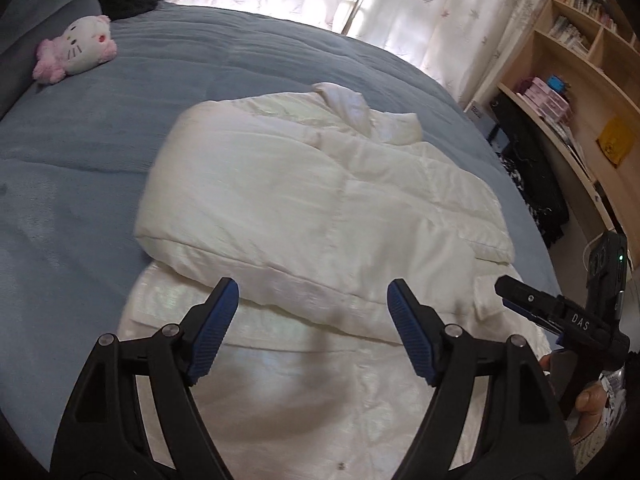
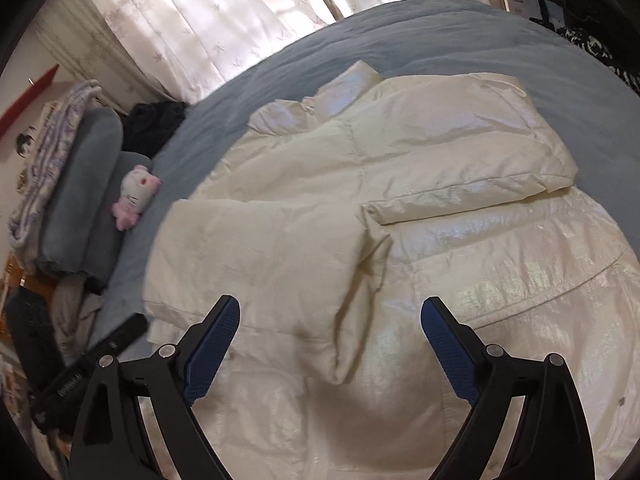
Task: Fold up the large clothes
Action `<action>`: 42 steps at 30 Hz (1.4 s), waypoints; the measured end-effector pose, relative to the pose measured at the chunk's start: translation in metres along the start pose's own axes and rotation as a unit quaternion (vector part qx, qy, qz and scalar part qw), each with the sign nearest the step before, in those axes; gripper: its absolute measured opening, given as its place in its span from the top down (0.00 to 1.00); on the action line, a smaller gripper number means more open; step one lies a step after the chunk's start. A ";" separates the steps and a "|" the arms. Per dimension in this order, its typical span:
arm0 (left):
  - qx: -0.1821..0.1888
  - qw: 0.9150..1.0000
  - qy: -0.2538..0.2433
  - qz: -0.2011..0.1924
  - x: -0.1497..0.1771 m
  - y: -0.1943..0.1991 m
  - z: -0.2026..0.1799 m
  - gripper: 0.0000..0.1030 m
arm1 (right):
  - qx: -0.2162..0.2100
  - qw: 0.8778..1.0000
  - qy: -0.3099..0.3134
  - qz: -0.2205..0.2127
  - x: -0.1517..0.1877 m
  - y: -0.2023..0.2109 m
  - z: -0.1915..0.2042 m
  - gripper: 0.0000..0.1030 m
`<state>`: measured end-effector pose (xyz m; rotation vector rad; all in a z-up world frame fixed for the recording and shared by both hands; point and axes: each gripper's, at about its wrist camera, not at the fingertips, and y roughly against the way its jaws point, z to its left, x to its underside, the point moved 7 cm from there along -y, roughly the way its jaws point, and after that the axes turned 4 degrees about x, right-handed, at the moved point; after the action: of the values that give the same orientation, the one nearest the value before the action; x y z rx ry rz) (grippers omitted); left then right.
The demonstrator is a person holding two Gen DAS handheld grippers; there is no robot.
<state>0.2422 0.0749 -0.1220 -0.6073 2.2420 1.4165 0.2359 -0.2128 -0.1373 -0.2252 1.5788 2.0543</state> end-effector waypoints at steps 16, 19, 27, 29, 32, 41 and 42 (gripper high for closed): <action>-0.084 0.993 0.037 -0.072 -0.053 -0.003 0.058 0.28 | -0.044 0.986 0.144 -0.065 -0.057 -0.016 0.101 0.91; -0.085 0.991 0.038 -0.096 -0.066 -0.006 0.051 0.28 | -0.043 0.973 0.162 -0.157 -0.100 0.032 0.117 0.91; -0.164 0.985 0.008 -0.060 -0.096 -0.090 0.053 0.28 | 0.104 0.983 0.121 -0.090 -0.145 -0.067 0.029 0.90; -0.183 0.983 0.008 -0.020 -0.092 -0.123 0.064 0.28 | 0.111 0.989 0.094 -0.030 -0.136 -0.107 -0.003 0.82; -0.177 0.984 0.011 0.001 -0.089 -0.145 0.072 0.28 | 0.076 0.996 0.043 -0.016 -0.127 -0.123 -0.029 0.56; -0.168 0.985 -0.005 -0.023 -0.115 -0.093 0.036 0.28 | 0.076 0.991 0.048 -0.104 -0.146 -0.035 -0.022 0.40; -0.160 0.987 -0.012 -0.028 -0.119 -0.088 0.026 0.28 | 0.067 0.990 0.056 -0.109 -0.148 -0.029 -0.013 0.40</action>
<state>0.3924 0.0814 -0.1301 -0.7444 1.9761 1.7607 0.3730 -0.2659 -0.1005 -0.4500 1.6714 1.7885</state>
